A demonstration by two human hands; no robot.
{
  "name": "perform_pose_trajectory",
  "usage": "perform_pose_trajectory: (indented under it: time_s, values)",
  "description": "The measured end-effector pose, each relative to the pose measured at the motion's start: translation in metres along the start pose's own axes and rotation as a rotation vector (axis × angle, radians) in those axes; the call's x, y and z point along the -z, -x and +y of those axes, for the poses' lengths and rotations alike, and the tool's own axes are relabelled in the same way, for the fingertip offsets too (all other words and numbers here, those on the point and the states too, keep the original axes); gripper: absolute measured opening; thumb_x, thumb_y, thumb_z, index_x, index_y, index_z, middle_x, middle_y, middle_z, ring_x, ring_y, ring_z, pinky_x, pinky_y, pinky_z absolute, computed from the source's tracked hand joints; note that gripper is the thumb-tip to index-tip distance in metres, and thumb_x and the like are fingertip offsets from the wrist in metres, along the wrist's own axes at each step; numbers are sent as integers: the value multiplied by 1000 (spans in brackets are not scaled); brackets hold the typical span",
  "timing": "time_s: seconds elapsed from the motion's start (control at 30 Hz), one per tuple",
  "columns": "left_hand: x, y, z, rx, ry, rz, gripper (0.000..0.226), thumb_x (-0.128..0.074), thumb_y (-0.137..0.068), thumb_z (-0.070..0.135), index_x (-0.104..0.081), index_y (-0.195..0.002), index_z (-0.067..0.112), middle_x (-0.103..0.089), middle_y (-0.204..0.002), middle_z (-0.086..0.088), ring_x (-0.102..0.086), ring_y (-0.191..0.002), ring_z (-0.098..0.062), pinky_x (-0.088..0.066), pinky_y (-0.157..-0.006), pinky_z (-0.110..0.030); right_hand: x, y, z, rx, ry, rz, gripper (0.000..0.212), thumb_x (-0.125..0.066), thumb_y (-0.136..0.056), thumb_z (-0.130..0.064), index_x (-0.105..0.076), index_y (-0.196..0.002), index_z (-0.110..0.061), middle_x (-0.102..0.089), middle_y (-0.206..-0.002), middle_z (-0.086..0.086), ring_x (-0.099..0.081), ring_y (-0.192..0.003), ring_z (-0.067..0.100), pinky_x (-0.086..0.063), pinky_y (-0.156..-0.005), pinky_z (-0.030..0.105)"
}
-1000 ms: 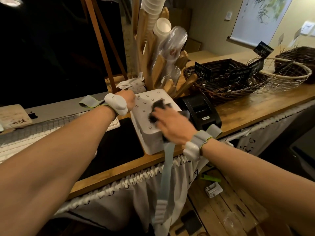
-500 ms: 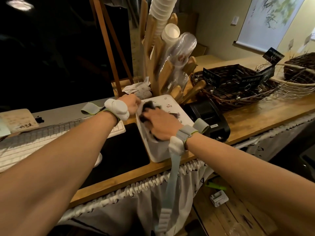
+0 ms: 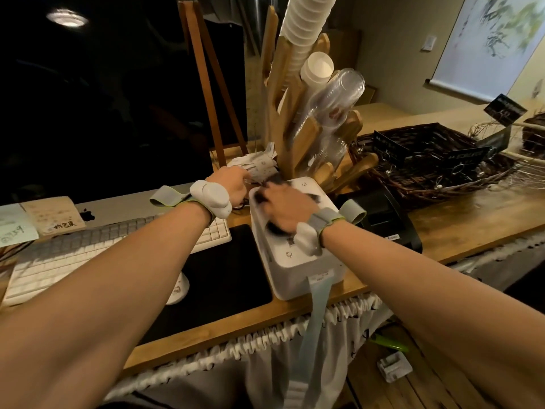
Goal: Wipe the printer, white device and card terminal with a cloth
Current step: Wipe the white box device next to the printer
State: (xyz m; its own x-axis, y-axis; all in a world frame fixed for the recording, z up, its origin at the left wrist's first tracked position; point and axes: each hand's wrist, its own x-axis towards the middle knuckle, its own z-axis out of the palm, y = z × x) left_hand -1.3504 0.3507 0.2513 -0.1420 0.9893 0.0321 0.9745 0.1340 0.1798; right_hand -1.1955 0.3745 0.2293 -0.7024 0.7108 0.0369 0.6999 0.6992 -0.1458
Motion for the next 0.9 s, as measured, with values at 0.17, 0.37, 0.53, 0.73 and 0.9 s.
perform_pose_trajectory:
  time_s: [0.17,0.37,0.53,0.73,0.9]
  values:
    - [-2,-1,-6,51,24,47,44,-38,-98,11,-53,-136,25,-58,-136,-8,-60,-113,-31,-56,-83,-39,5,-13,16,-133,-96,59,37,-32,-100,-27,-48,-130,-13,-52,-130,11,-52,-118,32,-43,-97,42]
    - [-3,2,-15,91,37,42,40,-38,-100,14,-55,-135,25,-56,-138,-8,-59,-116,-32,-55,-87,-40,0,-15,1,37,-177,22,36,-38,-98,-26,-52,-129,-18,-57,-129,9,-54,-115,31,-44,-95,41]
    - [3,6,-11,55,154,73,35,-36,-102,18,-59,-128,18,-61,-129,-11,-59,-114,-32,-51,-90,-38,4,-17,-7,19,-340,124,31,-45,-96,-19,-56,-125,-18,-62,-122,7,-57,-111,24,-44,-93,31]
    - [13,7,18,104,942,148,63,-23,-98,58,-58,-123,13,-63,-118,-4,-56,-111,-22,-45,-95,-35,38,-31,-34,-316,-1144,381,35,-42,-99,-28,-53,-125,-8,-59,-122,12,-55,-113,24,-42,-93,30]
    - [4,2,33,266,1234,148,55,-37,-99,50,-53,-130,8,-59,-130,-13,-57,-114,-22,-43,-98,-33,42,-37,-59,-587,-1527,309,72,-35,-93,-57,-33,-143,-5,-36,-147,11,-40,-132,30,-34,-111,42]
